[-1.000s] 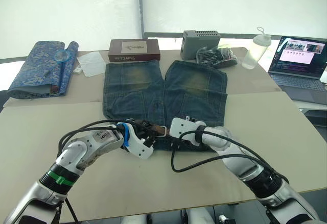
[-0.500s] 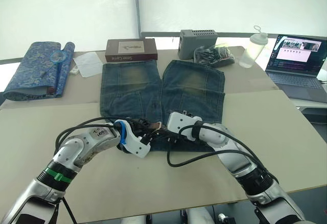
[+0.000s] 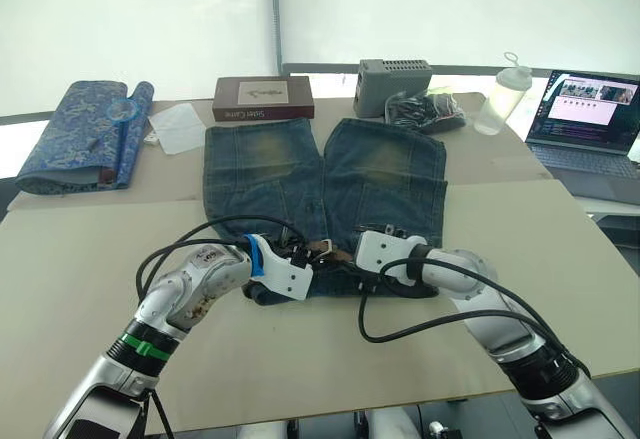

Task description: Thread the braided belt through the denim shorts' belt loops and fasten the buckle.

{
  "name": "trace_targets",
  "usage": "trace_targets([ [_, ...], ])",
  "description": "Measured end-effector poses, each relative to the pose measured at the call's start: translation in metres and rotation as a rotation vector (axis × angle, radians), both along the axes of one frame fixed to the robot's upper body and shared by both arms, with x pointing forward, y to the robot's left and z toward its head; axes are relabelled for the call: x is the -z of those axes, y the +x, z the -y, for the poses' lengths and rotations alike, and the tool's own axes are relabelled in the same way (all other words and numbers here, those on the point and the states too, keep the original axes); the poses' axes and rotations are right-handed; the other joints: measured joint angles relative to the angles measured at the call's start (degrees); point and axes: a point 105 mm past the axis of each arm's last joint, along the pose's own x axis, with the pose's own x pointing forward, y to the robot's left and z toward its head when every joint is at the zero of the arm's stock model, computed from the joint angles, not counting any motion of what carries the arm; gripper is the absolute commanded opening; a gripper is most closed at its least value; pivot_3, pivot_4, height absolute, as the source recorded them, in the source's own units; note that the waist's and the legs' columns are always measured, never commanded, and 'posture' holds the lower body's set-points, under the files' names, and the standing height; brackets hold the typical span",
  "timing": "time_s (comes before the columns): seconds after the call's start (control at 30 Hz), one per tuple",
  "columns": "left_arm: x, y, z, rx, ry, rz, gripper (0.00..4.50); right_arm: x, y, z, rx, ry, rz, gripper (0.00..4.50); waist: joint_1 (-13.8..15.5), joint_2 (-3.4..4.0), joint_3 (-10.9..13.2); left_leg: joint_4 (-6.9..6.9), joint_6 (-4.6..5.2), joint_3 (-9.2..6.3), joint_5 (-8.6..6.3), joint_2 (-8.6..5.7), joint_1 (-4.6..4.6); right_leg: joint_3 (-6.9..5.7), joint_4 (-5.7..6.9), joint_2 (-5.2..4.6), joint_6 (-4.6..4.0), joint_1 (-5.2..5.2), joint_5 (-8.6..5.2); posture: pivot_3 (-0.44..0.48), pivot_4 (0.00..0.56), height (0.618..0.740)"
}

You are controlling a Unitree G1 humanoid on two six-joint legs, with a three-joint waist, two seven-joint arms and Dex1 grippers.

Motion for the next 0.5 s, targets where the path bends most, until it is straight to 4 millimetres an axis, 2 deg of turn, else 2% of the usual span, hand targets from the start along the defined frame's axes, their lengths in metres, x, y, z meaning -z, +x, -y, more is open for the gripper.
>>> trace_targets([
  [0.5,0.002,-0.001,0.007,-0.001,-0.032,-0.051,0.05,0.007,0.007,-0.013,0.001,0.015,0.015,3.22,-0.01,0.01,-0.01,0.00,0.02,-0.01,-0.01,-0.03,0.07,0.02,-0.05,-0.02,0.01,0.09,0.00,0.000,0.150,0.740],
])
